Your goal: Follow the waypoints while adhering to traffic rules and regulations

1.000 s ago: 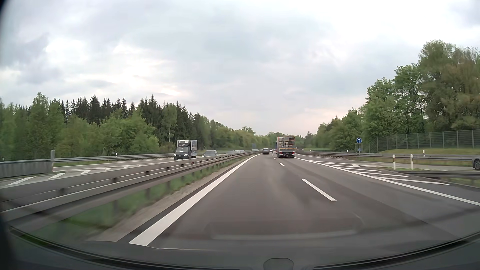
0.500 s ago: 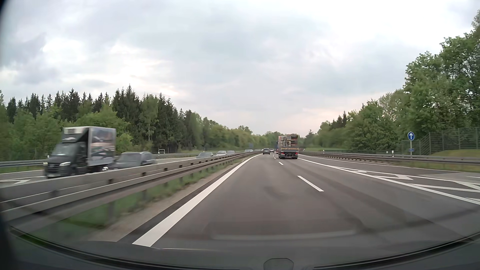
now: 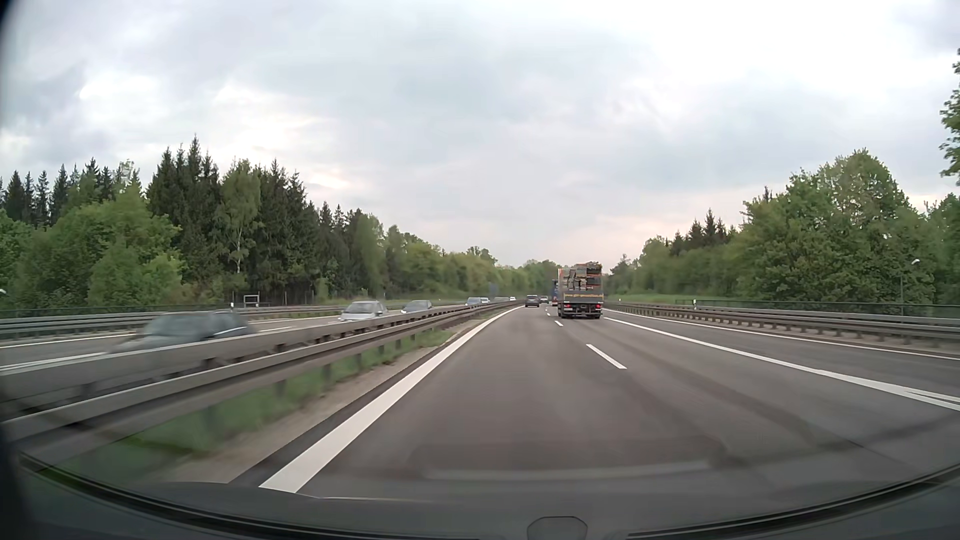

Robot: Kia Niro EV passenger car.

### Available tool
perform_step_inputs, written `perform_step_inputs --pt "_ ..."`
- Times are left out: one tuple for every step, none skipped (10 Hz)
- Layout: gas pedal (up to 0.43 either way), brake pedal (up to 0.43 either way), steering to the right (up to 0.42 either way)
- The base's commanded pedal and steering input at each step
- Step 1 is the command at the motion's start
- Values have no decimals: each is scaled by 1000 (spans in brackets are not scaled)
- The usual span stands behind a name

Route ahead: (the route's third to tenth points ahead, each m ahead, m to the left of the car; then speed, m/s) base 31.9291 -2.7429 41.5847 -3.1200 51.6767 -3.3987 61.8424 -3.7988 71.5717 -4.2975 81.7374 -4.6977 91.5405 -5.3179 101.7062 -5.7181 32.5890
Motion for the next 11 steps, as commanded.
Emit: perform_step_inputs --pt "169 0 5" --pt "169 0 5" --pt "169 0 5" --pt "169 0 5" --pt "169 0 5" --pt "169 0 5" --pt "169 0 5" --pt "169 0 5" --pt "169 0 5" --pt "169 0 5" --pt "169 0 5"
